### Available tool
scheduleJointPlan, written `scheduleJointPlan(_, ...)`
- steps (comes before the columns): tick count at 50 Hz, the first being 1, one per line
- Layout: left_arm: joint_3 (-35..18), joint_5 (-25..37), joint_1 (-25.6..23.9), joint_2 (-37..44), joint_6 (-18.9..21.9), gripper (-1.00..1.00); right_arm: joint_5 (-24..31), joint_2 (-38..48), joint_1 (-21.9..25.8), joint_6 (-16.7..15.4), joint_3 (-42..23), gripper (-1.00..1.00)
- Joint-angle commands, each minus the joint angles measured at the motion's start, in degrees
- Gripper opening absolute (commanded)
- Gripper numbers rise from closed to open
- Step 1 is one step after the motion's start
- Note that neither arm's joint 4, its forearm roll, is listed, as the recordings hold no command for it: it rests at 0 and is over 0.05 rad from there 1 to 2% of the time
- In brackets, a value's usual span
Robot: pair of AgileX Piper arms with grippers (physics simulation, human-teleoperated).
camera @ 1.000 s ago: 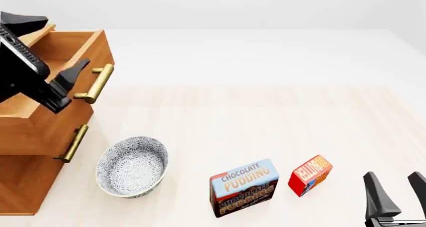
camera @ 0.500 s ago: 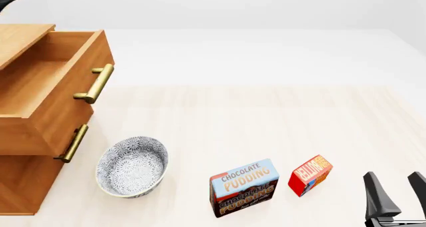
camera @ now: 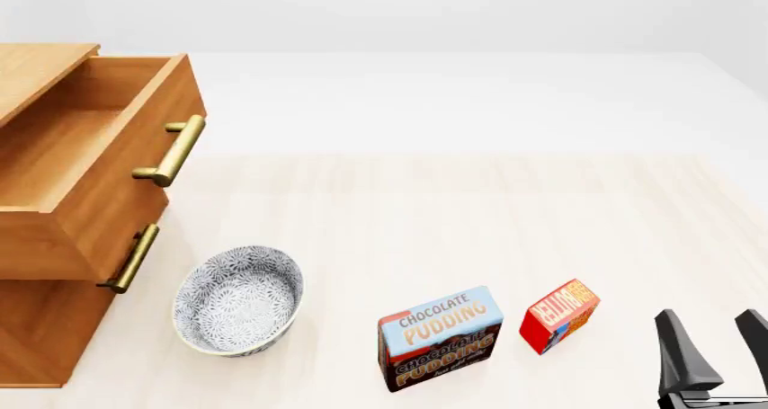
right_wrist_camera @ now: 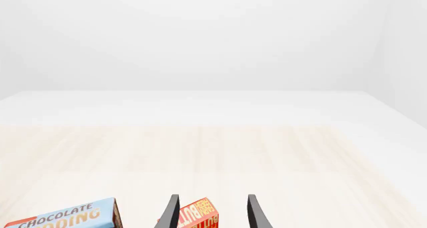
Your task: Put the butter at the back in the top drawer of the cabinet and close it.
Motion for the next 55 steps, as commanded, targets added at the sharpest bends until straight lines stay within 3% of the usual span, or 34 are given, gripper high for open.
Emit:
scheduleJointPlan(1, -4.2, 4.0, 1.0, 2.4, -6.2, 1.0, 0.0, 0.0, 0.0, 0.0, 0.0, 1.0)
scheduleJointPlan(10, -3.0, 3.7, 2.7, 1.8, -5.7, 1.0, 0.0, 0.0, 0.0, 0.0, 0.0, 1.0)
scheduleJointPlan(18, -1.3, 2.8, 2.2, 2.3, -10.1, 1.0, 0.0, 0.0, 0.0, 0.0, 0.0, 1.0)
scheduleJointPlan(42, 6.7, -1.7, 4.5, 2.0, -10.4, 1.0, 0.0, 0.0, 0.0, 0.0, 0.0, 1.0)
scheduleJointPlan(55, 8.6, -3.0, 5.1, 2.5, -10.9, 1.0, 0.0, 0.0, 0.0, 0.0, 0.0, 1.0)
